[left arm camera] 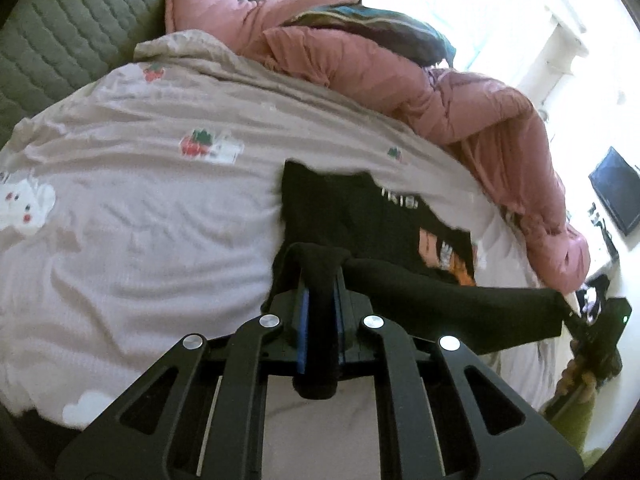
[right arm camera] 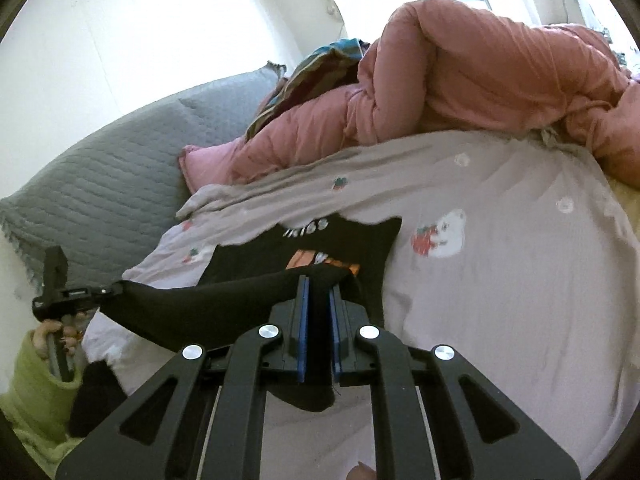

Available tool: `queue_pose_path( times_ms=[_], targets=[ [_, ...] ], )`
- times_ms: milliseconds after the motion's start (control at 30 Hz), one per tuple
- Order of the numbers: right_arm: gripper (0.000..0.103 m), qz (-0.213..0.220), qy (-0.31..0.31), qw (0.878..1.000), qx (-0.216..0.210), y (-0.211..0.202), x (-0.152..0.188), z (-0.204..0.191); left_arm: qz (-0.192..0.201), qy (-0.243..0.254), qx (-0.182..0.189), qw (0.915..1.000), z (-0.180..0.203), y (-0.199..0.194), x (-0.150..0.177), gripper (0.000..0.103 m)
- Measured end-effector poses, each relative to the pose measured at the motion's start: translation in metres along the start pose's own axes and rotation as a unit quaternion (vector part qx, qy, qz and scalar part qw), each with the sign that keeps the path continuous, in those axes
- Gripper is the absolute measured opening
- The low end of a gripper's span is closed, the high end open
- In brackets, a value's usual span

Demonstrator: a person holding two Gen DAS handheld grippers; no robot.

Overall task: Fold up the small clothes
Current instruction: 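Lift the hem with both tools, fold it over toward the collar, open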

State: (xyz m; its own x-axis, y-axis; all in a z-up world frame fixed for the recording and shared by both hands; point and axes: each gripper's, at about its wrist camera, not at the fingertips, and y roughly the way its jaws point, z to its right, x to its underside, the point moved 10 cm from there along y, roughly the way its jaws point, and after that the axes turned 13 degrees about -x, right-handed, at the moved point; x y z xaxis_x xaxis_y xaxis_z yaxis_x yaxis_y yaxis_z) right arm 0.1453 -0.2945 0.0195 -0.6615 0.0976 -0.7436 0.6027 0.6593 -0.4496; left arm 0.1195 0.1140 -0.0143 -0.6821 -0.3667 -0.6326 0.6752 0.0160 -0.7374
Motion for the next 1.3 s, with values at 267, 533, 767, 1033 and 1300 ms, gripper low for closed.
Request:
queue_pose_path(
  times_ms=[267,533,767,1033,1300],
  targets=[
    [0.008,0.005,-0.01,1.0,0.028,0.025,-0.033,0.017,0.014,-0.009,0.001,0.9999,0.014,0.021,-0.045,0.004],
    [0.008,-0.007,-0.002,0.999,0.053,0.056,-0.048,0.041,0.029,0.0,-0.017,0.9994,0.023,0.048,-0.075,0.004],
    [0.008,-0.032,0.023,0.996,0.079,0.087,-0.043,0.072,0.013,-0.006,-0.025,0.9996,0.021,0.09,-0.081,0.004],
    [0.009,-0.063,0.046,0.991,0.109,0.117,-0.022,0.1,-0.018,-0.019,-0.041,0.9988,0.003,0.136,-0.065,0.006],
    [0.053,-0.057,0.046,0.987,0.143,0.115,-0.016,0.109,-0.002,-0.027,-0.044,0.9987,-0.005,0.136,-0.057,0.033]
  ],
)
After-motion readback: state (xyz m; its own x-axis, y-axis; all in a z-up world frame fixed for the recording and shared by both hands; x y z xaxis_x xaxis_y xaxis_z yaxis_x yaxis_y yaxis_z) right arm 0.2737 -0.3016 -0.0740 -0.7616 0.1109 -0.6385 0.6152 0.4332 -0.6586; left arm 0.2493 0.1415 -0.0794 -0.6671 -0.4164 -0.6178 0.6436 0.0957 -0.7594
